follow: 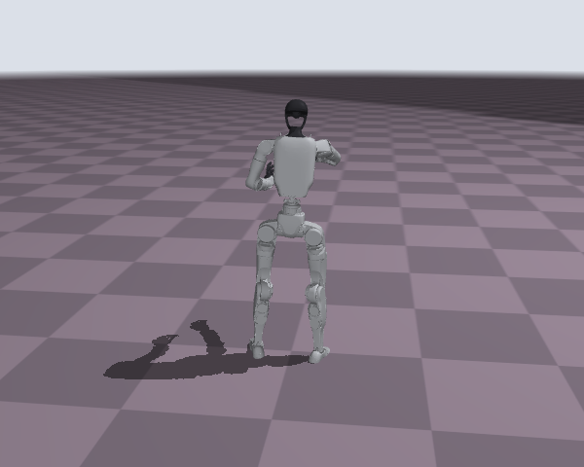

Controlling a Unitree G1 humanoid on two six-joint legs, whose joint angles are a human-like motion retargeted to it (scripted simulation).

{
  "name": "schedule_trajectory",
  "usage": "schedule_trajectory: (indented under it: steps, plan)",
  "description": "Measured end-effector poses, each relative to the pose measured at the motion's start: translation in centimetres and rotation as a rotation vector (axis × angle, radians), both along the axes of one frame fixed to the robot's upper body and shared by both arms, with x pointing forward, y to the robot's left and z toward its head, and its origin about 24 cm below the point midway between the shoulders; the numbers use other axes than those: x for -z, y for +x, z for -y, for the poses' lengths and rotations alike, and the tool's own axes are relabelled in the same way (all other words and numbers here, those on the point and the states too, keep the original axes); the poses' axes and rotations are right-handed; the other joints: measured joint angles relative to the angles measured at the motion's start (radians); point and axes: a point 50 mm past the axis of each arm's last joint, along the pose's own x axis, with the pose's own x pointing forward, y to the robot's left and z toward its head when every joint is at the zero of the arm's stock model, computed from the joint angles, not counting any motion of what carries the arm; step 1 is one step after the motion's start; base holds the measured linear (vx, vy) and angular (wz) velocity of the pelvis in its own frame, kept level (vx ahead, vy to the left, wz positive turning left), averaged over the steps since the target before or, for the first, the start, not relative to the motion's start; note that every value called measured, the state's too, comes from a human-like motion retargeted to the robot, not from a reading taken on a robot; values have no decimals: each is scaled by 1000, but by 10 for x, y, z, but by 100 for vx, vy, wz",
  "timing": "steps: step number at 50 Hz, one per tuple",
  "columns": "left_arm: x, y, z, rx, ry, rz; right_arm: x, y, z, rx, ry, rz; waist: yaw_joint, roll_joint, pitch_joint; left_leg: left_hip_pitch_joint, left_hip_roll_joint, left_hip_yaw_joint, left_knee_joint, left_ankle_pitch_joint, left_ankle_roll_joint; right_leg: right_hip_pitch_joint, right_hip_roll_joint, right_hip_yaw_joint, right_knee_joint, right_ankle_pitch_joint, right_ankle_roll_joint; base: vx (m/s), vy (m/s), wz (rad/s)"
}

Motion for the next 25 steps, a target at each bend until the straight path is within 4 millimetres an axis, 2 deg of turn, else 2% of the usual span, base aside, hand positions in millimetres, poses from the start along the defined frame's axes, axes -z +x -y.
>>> schedule_trajectory:
  steps: [3,7,10,12,15,17,19,22,25]
  plan:
    - [-42,9,10,0,-4,163,7,0,5,12,-19,-21,-6,2,-14,-6,-5,-17,1,5,5,1,-6,-13,6,-3,-6,-1,1,19]
    - [-109,37,48,38,1,346,19,2,8,26,-29,-79,-36,-12,-38,-18,-5,-49,-3,13,10,-3,-10,-41,24,-12,-13,-2,1,39]
    - [-151,67,77,12,29,363,24,4,2,11,-48,-91,-68,-31,-48,-26,0,-71,-5,16,8,-6,-9,-63,39,-18,-16,-3,0,36]
    - [-164,90,90,-51,100,310,25,3,-2,-16,-25,-105,-84,-40,-53,-29,3,-81,-5,16,9,-6,-7,-74,45,-22,-14,-2,0,25]
    - [-162,118,97,-132,231,187,24,2,-6,-35,-49,-136,-95,-46,-63,-34,9,-88,-5,16,11,-10,-3,-82,50,-24,-9,0,0,0]
    - [-148,128,94,-162,284,112,23,3,-6,-32,-48,-136,-92,-45,-66,-33,10,-86,-5,14,12,-9,0,-81,48,-23,-7,0,0,0]
    - [-131,130,87,-164,293,74,20,3,-5,-23,-42,-126,-81,-41,-63,-29,11,-79,-5,12,14,-8,1,-75,46,-21,-6,1,0,-10]
    - [-99,115,68,-133,249,87,15,4,-5,-9,-35,-101,-59,-34,-53,-17,11,-59,-5,6,13,-6,3,-55,40,-18,-8,2,1,-32]
    - [-64,78,35,-82,201,128,9,4,-8,-7,-52,-69,-35,-29,-39,-4,10,-31,-5,1,7,-5,4,-28,33,-13,-10,3,1,-43]
